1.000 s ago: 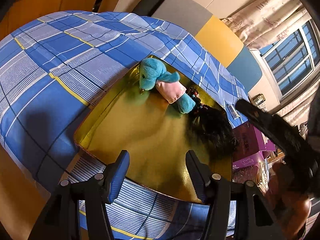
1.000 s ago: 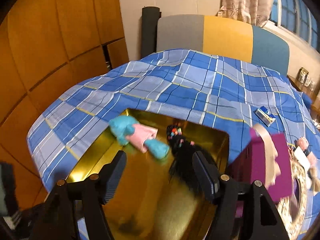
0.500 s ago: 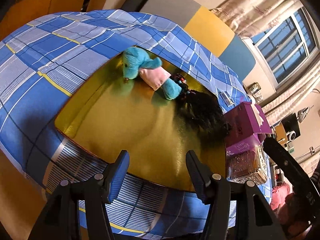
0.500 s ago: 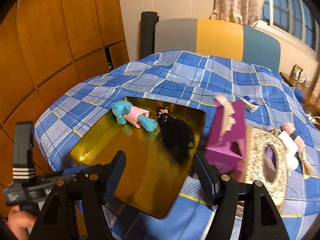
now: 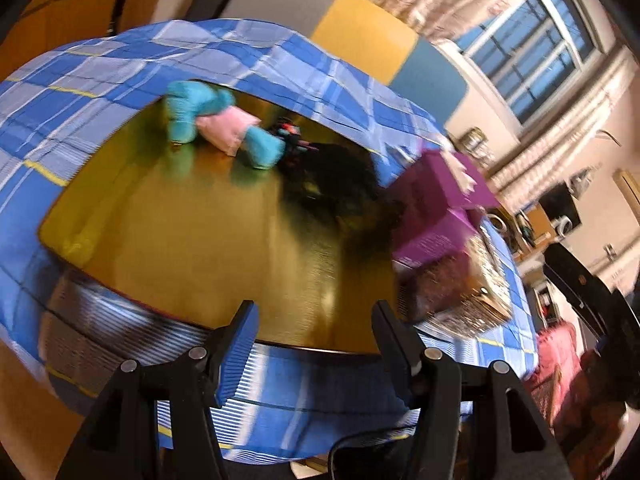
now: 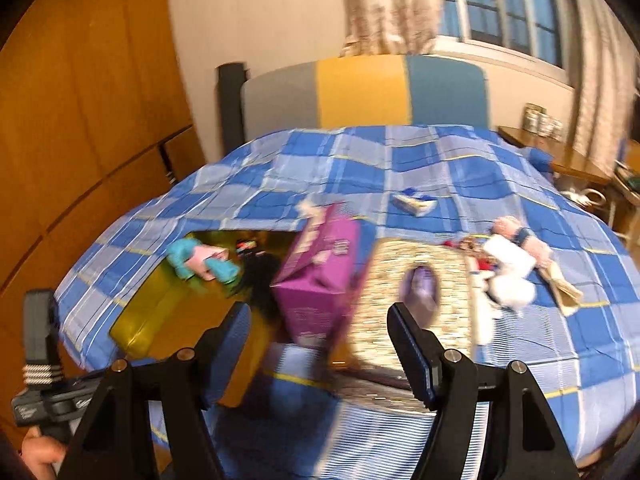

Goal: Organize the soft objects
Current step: 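Reach the right tool to the cream knitted sleeve and grasp it, then grasp the plastic-wrapped white item with the left tool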

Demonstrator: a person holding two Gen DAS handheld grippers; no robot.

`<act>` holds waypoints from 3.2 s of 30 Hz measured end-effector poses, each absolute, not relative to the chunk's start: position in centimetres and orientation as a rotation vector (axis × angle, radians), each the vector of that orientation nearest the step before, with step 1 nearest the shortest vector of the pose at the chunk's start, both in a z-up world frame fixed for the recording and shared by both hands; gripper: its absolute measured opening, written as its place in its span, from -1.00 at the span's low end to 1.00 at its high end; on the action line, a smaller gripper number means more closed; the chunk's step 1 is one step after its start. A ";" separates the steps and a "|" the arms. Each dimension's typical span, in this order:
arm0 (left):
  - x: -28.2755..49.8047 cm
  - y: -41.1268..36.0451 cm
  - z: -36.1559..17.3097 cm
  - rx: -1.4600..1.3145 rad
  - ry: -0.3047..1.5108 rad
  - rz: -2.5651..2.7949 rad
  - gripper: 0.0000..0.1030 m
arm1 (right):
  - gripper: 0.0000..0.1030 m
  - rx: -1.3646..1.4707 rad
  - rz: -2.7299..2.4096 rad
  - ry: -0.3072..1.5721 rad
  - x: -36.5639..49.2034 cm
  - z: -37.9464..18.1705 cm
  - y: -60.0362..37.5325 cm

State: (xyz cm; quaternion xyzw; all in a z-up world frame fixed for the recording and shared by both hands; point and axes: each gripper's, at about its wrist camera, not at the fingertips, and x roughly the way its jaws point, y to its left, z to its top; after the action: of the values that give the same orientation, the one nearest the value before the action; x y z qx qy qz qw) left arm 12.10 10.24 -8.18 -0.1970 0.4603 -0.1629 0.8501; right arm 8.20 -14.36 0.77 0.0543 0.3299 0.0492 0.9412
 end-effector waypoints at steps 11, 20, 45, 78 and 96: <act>10.7 3.2 -7.3 -0.301 0.991 -0.532 0.29 | 0.46 0.273 -0.226 0.771 7.3 -2.6 -28.4; 9.5 -1.4 -7.2 -0.182 1.002 -0.614 0.29 | 0.52 0.364 -0.320 0.979 9.0 -8.7 -39.3; 9.1 -14.4 -3.0 -0.034 0.962 -0.838 0.29 | 0.44 0.378 -0.211 0.983 21.3 -13.9 -51.1; 24.2 -35.4 -7.7 0.261 1.155 -0.610 0.29 | -0.24 0.417 -0.296 0.985 19.3 -10.8 -52.4; 27.8 -36.3 -12.4 0.184 1.259 -0.524 0.05 | -0.24 0.469 -0.272 0.956 19.0 -10.2 -52.6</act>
State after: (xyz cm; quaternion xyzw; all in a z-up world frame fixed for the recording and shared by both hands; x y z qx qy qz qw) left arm 27.80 -36.25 -12.35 0.0851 0.5811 -0.2419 0.7724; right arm 18.98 -52.63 -10.23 0.2230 0.4543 -0.1291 0.8528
